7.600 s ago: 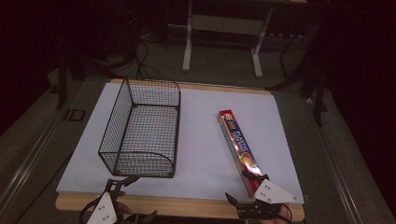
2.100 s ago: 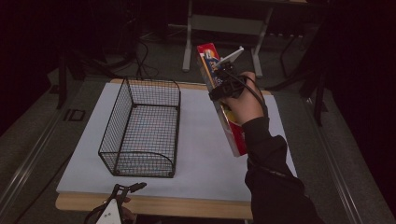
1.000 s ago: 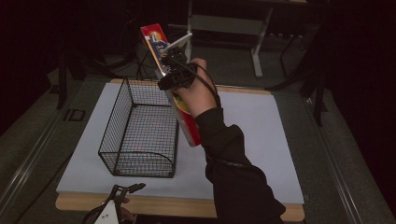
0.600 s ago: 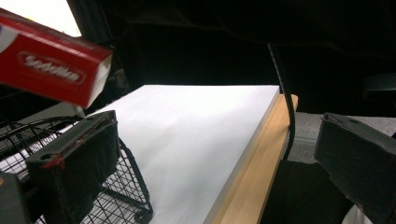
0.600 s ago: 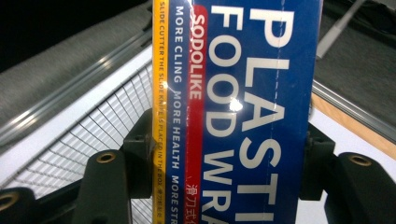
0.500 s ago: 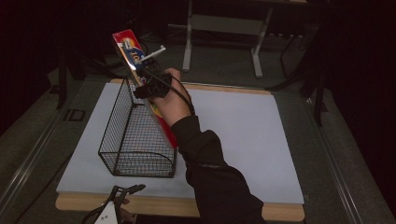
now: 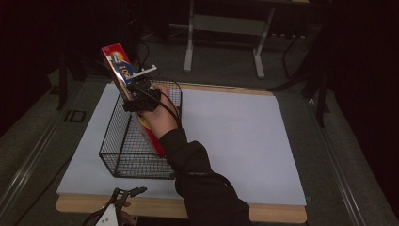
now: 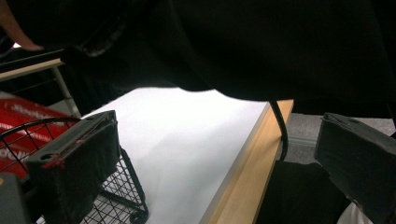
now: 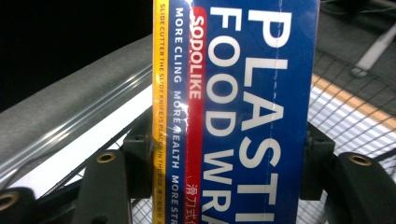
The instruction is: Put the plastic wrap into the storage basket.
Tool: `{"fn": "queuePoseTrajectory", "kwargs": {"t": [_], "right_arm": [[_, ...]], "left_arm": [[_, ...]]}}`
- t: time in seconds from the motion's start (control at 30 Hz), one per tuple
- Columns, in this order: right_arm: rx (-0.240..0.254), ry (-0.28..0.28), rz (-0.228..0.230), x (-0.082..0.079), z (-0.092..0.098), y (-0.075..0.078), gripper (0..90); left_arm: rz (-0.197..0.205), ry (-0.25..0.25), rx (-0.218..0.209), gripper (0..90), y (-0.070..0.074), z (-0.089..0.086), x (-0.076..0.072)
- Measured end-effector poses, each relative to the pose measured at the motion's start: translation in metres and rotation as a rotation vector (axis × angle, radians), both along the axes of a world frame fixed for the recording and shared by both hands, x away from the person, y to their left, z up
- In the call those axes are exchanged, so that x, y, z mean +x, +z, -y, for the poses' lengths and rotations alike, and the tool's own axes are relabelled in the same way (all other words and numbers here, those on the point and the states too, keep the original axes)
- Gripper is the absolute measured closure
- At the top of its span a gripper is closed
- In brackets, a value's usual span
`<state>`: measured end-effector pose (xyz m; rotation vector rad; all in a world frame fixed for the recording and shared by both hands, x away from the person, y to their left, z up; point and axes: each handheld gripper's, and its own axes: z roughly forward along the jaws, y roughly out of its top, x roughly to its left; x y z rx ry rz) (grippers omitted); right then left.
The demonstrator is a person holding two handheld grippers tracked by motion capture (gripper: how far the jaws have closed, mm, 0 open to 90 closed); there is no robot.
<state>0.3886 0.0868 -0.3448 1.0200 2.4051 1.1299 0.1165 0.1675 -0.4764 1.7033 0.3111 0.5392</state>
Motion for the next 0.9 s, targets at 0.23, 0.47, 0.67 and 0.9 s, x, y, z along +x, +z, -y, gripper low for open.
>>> {"fn": "queuePoseTrajectory", "kwargs": {"t": [0.23,0.47,0.67,0.9], "right_arm": [[-0.015,-0.036,-0.017,0.005,-0.002,-0.022,39.1],[-0.059,-0.087,-0.069,0.015,0.000,-0.050,39.0],[-0.067,-0.104,-0.138,0.020,0.000,-0.066,38.8],[-0.088,-0.162,-0.197,0.027,0.002,-0.079,38.4]], "left_arm": [[0.003,-0.002,-0.002,0.7,0.000,0.000,0.000],[0.005,0.002,-0.002,0.7,0.000,0.000,0.000],[0.006,0.008,-0.007,0.6,0.001,0.000,-0.001],[0.007,0.006,-0.007,0.7,0.000,0.000,-0.001]]}}
